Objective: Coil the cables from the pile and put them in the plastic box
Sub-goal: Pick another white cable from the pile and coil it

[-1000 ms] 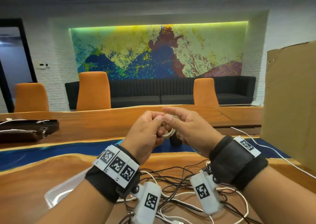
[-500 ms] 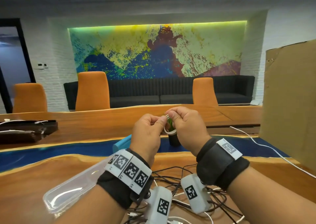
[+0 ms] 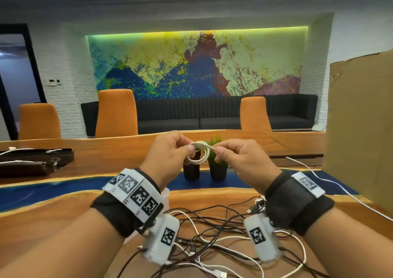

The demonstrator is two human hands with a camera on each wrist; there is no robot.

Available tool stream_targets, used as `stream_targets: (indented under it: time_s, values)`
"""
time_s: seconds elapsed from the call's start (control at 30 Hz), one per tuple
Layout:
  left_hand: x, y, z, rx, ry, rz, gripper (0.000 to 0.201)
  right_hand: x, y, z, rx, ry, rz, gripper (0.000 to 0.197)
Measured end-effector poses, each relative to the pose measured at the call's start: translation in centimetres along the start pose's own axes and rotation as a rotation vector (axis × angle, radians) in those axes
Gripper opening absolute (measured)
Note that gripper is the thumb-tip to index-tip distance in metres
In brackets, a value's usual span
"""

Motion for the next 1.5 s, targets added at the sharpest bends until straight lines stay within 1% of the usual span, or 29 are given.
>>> stream_targets:
  time_s: [0.07, 0.17, 0.27, 0.33, 0.43, 0.5, 0.57, 0.63, 0.7, 0.8, 0.93, 1.0, 1.03, 1.1, 1.17, 1.2, 1.23, 1.27, 1.3, 1.33, 1.37, 1.43, 1.5]
  values:
    - [0.2, 0.3, 0.1, 0.06, -0.056, 0.019, 0.011, 0.0, -0.2, -0.1, -0.068, -0.108, 0.001, 0.021]
    - [0.7, 1.8, 0.9, 0.233, -0.158, 0.112, 0.008, 0.2, -1.2, 0.5, -0.104, -0.217, -0.039, 0.026]
    - [1.1, 3.1, 1.5, 0.45, -0.266, 0.18, 0.005, 0.6, -1.7, 0.7, -0.115, -0.208, -0.059, 0.024]
    - [1.2, 3.3, 1.6, 0.468, -0.255, 0.194, 0.004, 0.7, -1.7, 0.6, -0.16, -0.145, -0.072, 0.024]
    - [0.5, 2.7, 2.0, 0.276, -0.139, 0.186, 0.005, 1.0, -1.7, 0.7, -0.195, 0.023, -0.104, 0.022]
    - [-0.6, 1.9, 2.7, 0.17, -0.042, 0.152, 0.012, 1.1, -1.4, 1.2, -0.19, 0.137, -0.078, 0.022]
    - [-1.6, 1.0, 3.5, 0.06, 0.016, 0.089, 0.017, 1.0, -0.9, 1.8, -0.175, 0.222, -0.03, 0.023]
    - [-2.3, 0.4, 4.0, -0.064, 0.036, 0.038, 0.016, 0.7, -0.6, 2.2, -0.148, 0.284, 0.003, 0.025]
    - [-2.5, 0.3, 4.3, -0.161, 0.029, 0.0, 0.015, 0.5, -0.6, 2.3, -0.1, 0.356, 0.024, 0.026]
    - [-2.3, 0.5, 4.7, -0.281, 0.02, -0.051, 0.019, 0.4, -0.8, 2.4, -0.026, 0.453, 0.053, 0.027]
    - [-1.9, 1.0, 4.3, -0.506, 0.092, -0.094, 0.018, 0.4, -0.8, 2.7, 0.073, 0.538, 0.042, 0.028]
    - [-1.8, 1.0, 3.9, -0.575, 0.103, -0.117, 0.016, 0.2, -0.7, 2.9, 0.16, 0.498, 0.047, 0.026]
    - [-1.8, 0.9, 3.6, -0.591, 0.103, -0.127, 0.015, 0.0, -0.6, 3.0, 0.212, 0.446, 0.059, 0.025]
    - [-1.4, 0.8, 2.7, -0.552, 0.095, -0.116, 0.012, -0.6, -0.6, 3.2, 0.248, 0.279, 0.095, 0.024]
    - [-0.9, 1.1, 1.6, -0.387, 0.051, -0.047, 0.01, -1.0, -0.9, 2.7, 0.137, 0.112, 0.098, 0.02]
    - [-0.6, 1.3, 1.2, -0.263, 0.014, 0.005, 0.009, -1.0, -1.0, 2.2, 0.056, 0.06, 0.077, 0.018]
    - [-0.4, 1.6, 1.0, -0.129, -0.028, 0.059, 0.009, -0.9, -1.2, 1.5, -0.027, 0.019, 0.05, 0.024]
    - [-0.2, 1.7, 0.9, -0.004, -0.077, 0.104, 0.01, -0.7, -1.5, 1.0, -0.103, -0.021, 0.02, 0.035]
    - [-0.1, 2.0, 1.0, 0.095, -0.134, 0.138, 0.01, -0.4, -1.8, 0.8, -0.17, -0.076, -0.017, 0.042]
    - [-0.1, 2.2, 1.1, 0.159, -0.188, 0.16, 0.01, -0.1, -2.3, 0.8, -0.224, -0.135, -0.064, 0.041]
    - [-0.1, 2.4, 1.3, 0.195, -0.231, 0.177, 0.009, 0.0, -2.7, 1.0, -0.251, -0.175, -0.108, 0.035]
    - [-0.3, 2.9, 1.4, 0.203, -0.259, 0.201, 0.008, 0.2, -3.1, 0.9, -0.199, -0.164, -0.126, 0.025]
    - [-0.7, 3.4, 1.4, 0.163, -0.239, 0.219, 0.008, 0.4, -3.2, 0.8, -0.108, -0.109, -0.104, 0.019]
Point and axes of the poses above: each hand's wrist, its own x-axis towards the middle knuckle, its own z-axis out of the palm, y = z × x, the point moved 5 cm from there along x, towards the middle knuckle, and after that the axes turned 7 degrees about -y, right-handed, at the moved point
